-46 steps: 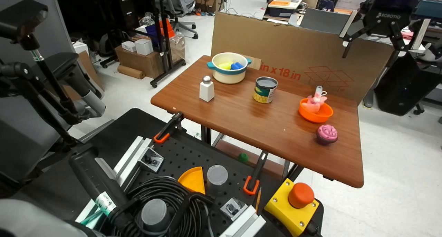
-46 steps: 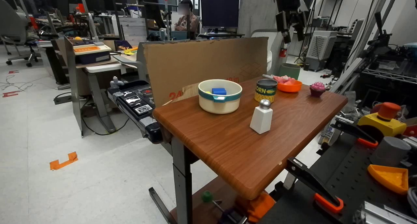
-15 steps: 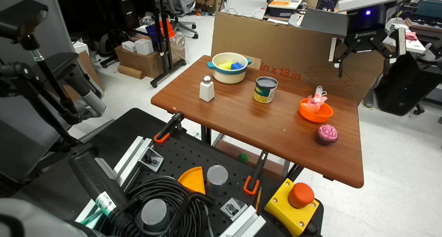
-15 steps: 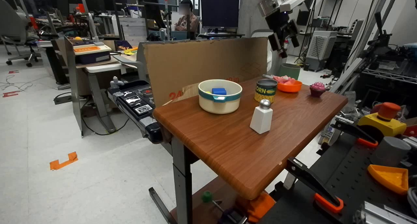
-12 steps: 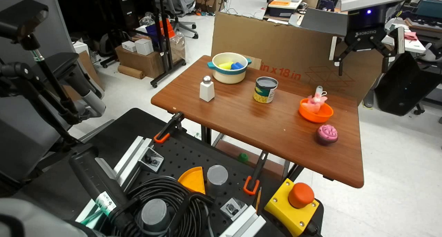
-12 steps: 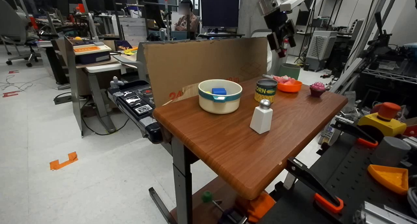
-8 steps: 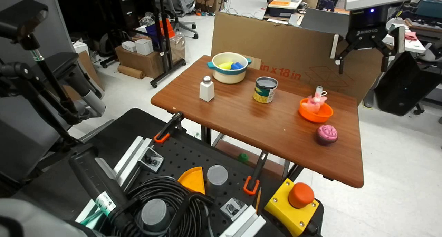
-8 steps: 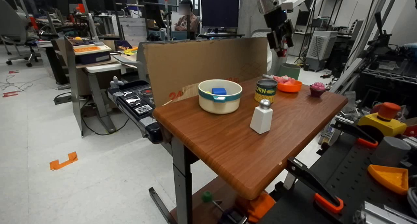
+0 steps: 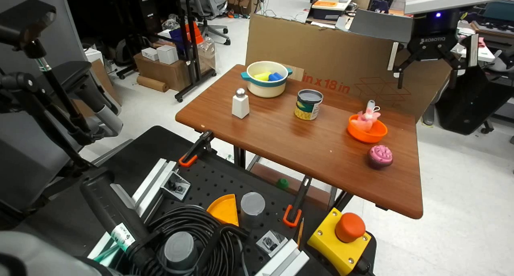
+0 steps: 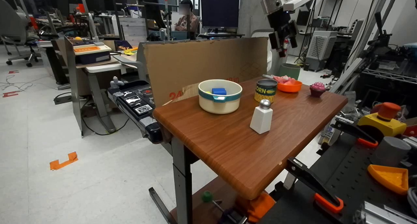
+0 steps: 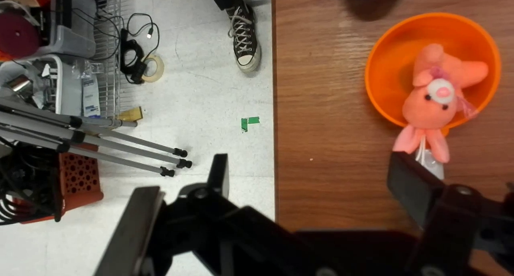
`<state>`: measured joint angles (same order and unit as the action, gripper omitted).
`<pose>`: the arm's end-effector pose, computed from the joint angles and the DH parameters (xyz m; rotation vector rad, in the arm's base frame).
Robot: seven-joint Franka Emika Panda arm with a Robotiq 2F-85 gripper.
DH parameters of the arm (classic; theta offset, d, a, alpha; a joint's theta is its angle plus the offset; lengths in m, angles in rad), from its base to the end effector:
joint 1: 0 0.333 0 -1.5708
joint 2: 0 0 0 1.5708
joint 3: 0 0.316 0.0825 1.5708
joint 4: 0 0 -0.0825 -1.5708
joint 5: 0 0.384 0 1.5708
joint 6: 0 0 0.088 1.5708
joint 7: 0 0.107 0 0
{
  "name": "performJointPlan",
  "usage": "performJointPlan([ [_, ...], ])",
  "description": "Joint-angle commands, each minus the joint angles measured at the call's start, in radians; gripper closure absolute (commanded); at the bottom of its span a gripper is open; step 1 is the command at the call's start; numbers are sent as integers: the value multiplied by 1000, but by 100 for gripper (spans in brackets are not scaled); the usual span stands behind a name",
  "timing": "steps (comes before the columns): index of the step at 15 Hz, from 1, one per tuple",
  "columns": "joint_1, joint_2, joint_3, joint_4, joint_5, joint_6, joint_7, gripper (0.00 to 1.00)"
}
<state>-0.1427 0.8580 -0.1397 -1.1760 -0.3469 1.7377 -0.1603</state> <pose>0.7003 -0.2067 0.2635 2.7245 0.0274 -0.5221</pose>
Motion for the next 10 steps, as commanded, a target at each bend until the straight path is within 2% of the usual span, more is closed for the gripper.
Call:
performJointPlan([
  [1,-4,1,-2,12,39,-58,34,0],
  [6,-17,27,13,47,103,-146,24,0],
  [10,-17,30,13,49,123,-173,19,0],
])
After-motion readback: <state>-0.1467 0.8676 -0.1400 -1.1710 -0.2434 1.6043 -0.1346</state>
